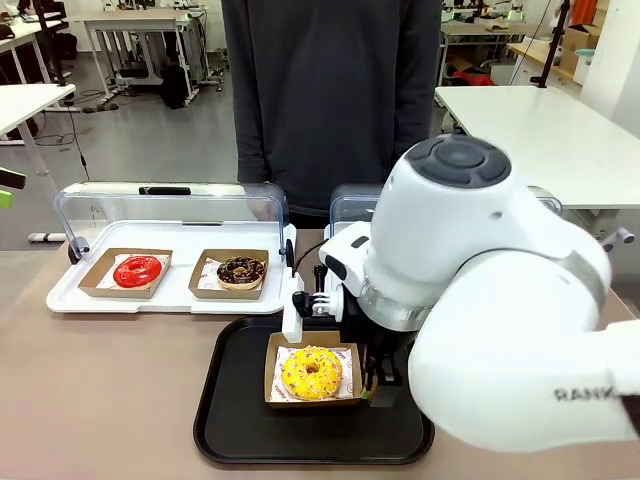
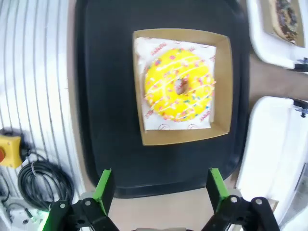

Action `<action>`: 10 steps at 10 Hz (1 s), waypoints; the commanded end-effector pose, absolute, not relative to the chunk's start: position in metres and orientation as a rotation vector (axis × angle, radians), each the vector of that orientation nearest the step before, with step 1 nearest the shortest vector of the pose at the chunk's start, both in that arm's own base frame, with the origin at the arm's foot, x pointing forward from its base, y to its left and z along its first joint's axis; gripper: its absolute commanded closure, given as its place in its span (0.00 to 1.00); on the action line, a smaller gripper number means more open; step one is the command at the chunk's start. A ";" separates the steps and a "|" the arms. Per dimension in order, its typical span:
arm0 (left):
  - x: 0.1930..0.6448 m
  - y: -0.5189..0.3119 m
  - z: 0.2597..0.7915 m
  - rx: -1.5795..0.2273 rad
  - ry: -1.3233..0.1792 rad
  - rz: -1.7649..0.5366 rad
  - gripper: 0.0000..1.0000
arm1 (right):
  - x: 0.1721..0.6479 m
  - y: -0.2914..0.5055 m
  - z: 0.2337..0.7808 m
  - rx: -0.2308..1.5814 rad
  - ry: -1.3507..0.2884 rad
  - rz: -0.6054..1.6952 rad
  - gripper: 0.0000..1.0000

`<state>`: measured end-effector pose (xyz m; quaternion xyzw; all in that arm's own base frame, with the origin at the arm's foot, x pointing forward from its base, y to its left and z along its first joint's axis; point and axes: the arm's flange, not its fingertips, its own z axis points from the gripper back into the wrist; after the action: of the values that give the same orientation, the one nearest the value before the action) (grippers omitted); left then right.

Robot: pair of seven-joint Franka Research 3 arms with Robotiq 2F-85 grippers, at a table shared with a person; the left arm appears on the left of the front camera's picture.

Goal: Move the third donut from the left to the tray.
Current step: Pick up the Paper togo box containing the Donut indicated by the person and place it on the Handle tray.

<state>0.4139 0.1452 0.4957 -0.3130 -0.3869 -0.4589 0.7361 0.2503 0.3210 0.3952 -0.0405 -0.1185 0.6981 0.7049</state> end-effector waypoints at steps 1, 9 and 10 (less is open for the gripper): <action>0.413 0.145 0.497 -0.695 -0.845 -1.010 0.00 | 0.251 0.326 0.389 -0.123 -0.287 1.524 0.00; 0.413 0.145 0.497 -0.695 -0.845 -1.010 0.00 | 0.251 0.326 0.389 -0.123 -0.287 1.524 0.00; 0.413 0.145 0.497 -0.695 -0.845 -1.010 0.00 | 0.251 0.326 0.389 -0.123 -0.287 1.524 0.00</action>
<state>0.4139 0.1452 0.4957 -0.3130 -0.3869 -0.4588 0.7361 0.2504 0.3225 0.3925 -0.0424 -0.1188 0.6964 0.7065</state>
